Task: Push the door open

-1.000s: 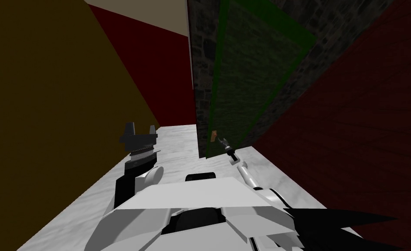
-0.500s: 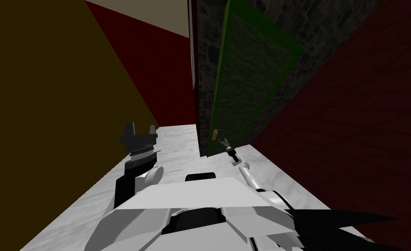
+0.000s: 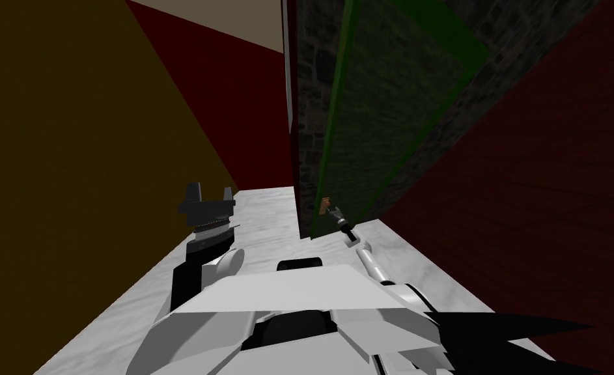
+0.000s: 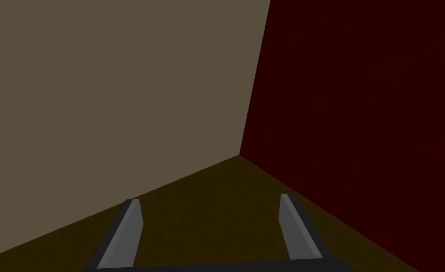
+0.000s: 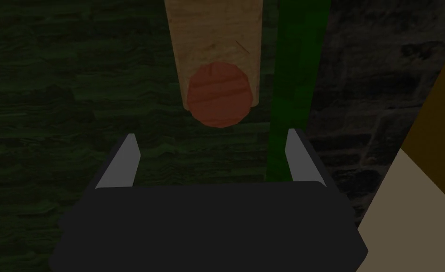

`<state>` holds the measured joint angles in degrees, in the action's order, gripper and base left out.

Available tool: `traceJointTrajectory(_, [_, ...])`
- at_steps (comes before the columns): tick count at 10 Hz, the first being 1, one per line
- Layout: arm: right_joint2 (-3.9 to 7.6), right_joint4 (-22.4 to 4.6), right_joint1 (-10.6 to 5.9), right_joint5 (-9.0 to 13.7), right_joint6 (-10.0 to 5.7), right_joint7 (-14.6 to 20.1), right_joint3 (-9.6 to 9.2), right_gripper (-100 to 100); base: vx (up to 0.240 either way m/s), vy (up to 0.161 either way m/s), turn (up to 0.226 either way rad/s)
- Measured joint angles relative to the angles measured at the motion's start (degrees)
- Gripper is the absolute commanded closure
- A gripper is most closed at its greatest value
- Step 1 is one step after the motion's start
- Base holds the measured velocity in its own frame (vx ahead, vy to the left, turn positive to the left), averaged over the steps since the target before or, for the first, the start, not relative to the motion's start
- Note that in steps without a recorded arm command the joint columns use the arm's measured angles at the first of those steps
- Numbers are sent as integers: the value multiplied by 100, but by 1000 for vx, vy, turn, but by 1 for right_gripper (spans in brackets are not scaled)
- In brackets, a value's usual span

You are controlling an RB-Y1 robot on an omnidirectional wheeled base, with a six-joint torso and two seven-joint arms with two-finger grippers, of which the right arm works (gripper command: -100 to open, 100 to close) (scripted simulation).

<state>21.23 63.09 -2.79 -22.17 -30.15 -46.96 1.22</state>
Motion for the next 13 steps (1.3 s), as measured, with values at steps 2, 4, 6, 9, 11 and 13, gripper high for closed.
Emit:
traceJointTrajectory(2, [-33,-32,-35,-2,21,-38,30,-100,186,34,27])
traceJointTrajectory(4, [-49,-44,-49,-2,28,-58,42,100,38,6,1])
traceJointTrajectory(6, [-44,-43,-53,-2,31,-56,45,100,-28,-8,6])
traceJointTrajectory(9, [-47,-55,-40,-7,36,-56,35,100,-7,-2,-1])
traceJointTrajectory(11, [-37,-61,-42,18,40,23,17,100,-17,-26,24])
traceJointTrajectory(13, [-18,-64,-62,77,45,250,-33,100,-33,-38,28])
